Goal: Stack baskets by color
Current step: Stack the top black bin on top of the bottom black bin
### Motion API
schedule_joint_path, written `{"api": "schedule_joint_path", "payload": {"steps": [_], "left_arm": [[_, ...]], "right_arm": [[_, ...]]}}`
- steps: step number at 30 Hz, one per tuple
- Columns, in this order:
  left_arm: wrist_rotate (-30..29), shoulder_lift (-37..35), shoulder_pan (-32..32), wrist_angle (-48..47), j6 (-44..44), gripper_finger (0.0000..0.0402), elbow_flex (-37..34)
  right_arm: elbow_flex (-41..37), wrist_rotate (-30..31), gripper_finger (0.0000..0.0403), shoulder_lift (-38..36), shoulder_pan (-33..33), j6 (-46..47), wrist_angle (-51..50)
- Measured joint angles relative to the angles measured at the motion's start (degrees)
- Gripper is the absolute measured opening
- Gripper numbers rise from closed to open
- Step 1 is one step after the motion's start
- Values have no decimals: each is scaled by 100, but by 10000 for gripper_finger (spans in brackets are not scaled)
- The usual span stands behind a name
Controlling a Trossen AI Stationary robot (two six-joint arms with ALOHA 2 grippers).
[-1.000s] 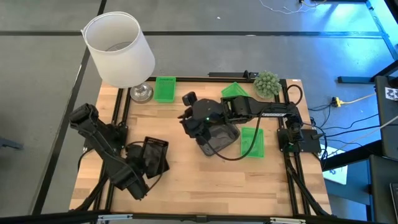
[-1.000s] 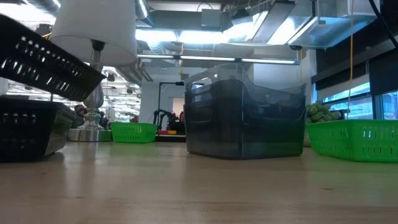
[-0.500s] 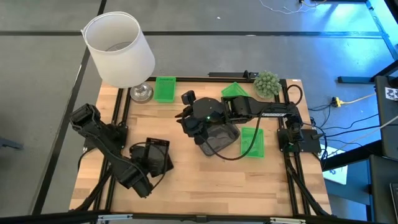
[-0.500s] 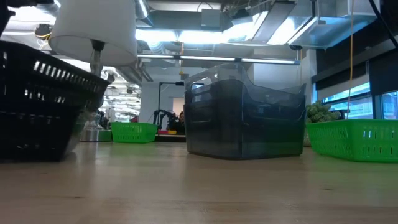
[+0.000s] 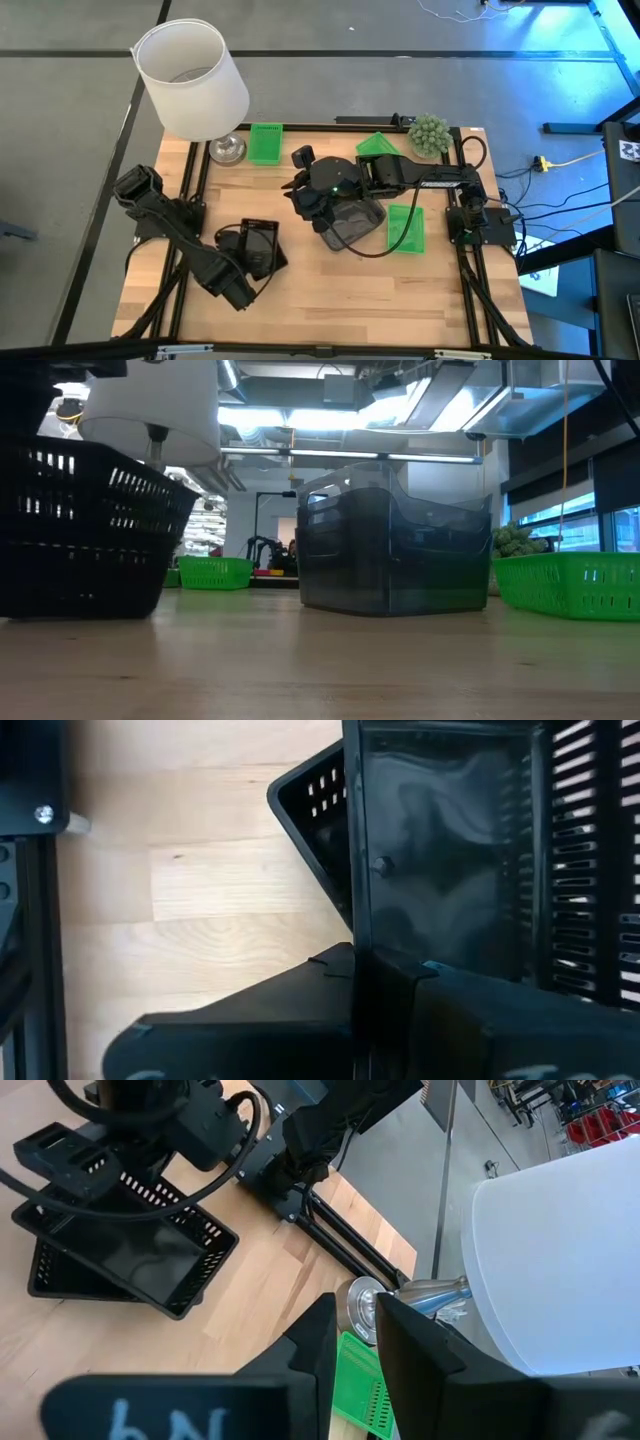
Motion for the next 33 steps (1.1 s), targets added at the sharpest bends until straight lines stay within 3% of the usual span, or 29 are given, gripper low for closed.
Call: {"api": "schedule_joint_path", "payload": {"steps": [8, 21, 26, 33], "left_arm": [[-82, -33, 241, 726, 43, 0, 11], [-468, -31, 332, 548, 67, 0, 533], [-931, -31, 386, 537, 29, 0, 533], [-1039, -31, 381, 424, 9, 0, 535]], "right_arm": [[0, -1, 75, 0, 0, 0, -1], [2, -4, 75, 0, 0, -143, -73], [0, -20, 75, 0, 0, -547, -174], [2, -534, 75, 0, 0, -745, -218]]}}
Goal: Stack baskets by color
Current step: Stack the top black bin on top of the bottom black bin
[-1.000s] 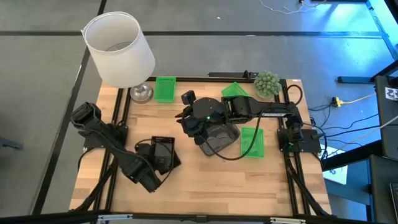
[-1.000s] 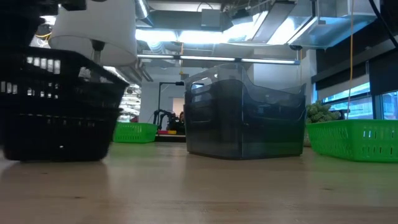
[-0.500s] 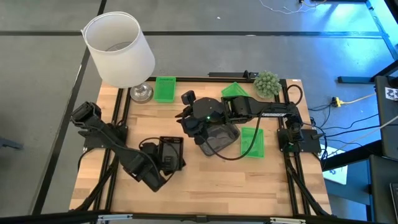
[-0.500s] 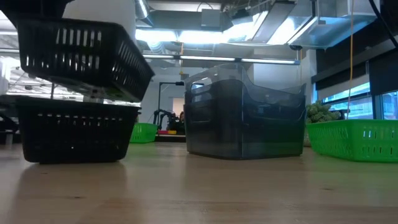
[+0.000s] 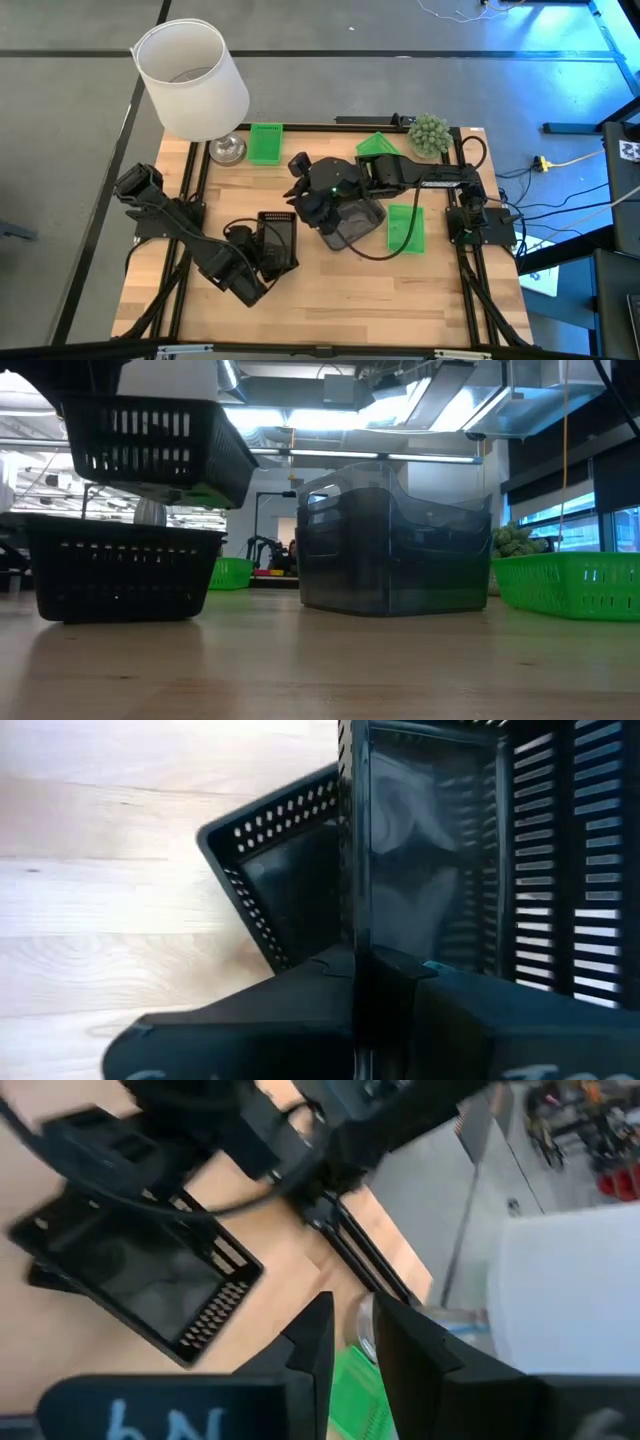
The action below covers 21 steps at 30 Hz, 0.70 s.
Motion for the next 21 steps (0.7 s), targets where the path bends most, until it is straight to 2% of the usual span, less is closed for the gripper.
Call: {"api": "schedule_joint_path", "payload": {"steps": [8, 21], "left_arm": [[-3, 0, -98, -262, -12, 0, 0], [-3, 0, -257, -497, -10, 0, 12]], "right_arm": [[0, -947, 75, 0, -46, -335, -435], [0, -981, 75, 1, -48, -581, -498]]}}
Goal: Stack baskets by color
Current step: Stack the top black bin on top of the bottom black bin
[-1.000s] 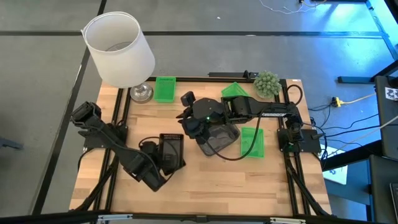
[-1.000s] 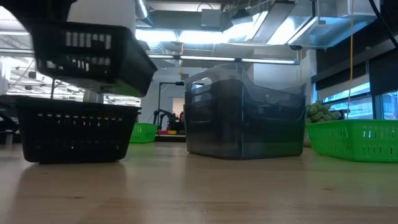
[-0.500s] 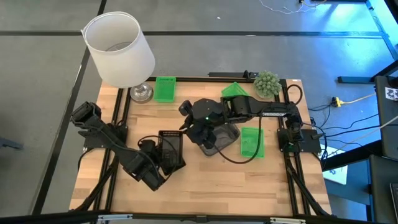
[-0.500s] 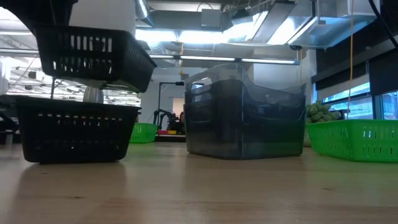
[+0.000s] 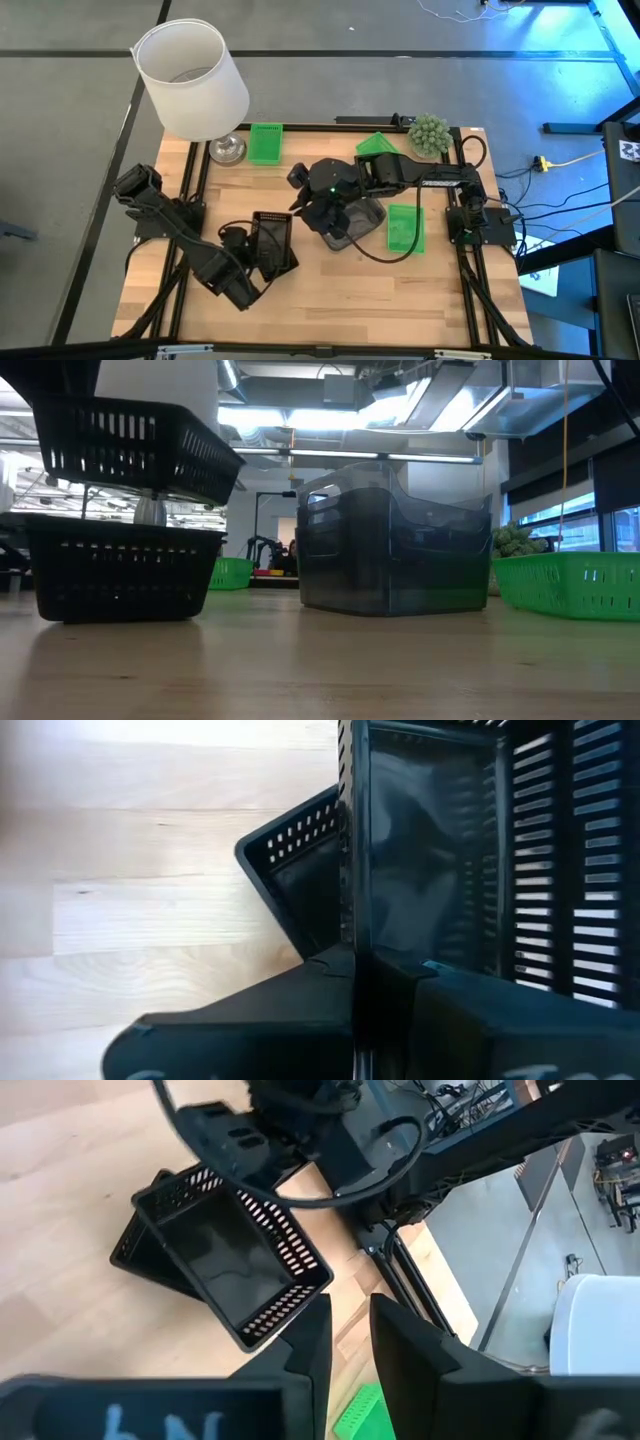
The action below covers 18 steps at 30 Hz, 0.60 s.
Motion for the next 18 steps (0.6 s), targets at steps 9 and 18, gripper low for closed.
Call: {"api": "schedule_joint_path", "payload": {"steps": [9, 18], "left_arm": [[-129, 4, -125, -859, 61, 0, 457], [-147, 4, -330, -1562, 240, 0, 1081]], "right_arm": [[0, -43, 32, 2, 12, -39, -153], [0, -44, 52, 9, 60, -31, -153]]}}
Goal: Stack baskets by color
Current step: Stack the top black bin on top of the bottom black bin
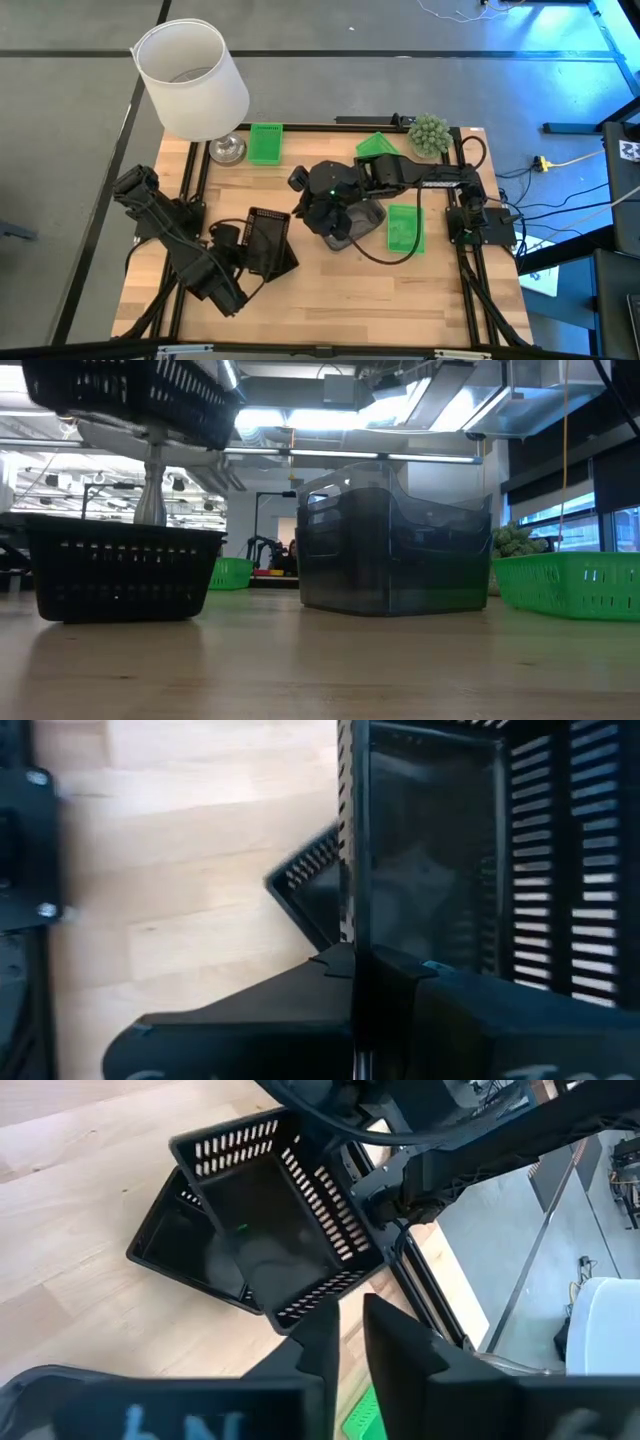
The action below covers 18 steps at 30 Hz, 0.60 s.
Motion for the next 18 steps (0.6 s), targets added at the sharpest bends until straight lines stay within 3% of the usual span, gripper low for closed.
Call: {"api": "schedule_joint_path", "payload": {"steps": [6, 13, 18], "left_arm": [[-196, 0, -75, -11, 11, 0, 96], [-439, -194, -68, -9, 35, 0, 166], [-498, -336, -37, -7, 168, 0, 167]], "right_arm": [[-92, -116, 90, 47, 96, -87, 17], [-125, -1762, 106, 81, 114, -1017, -163], [-125, -1862, 107, 175, 182, -1232, -185]]}}
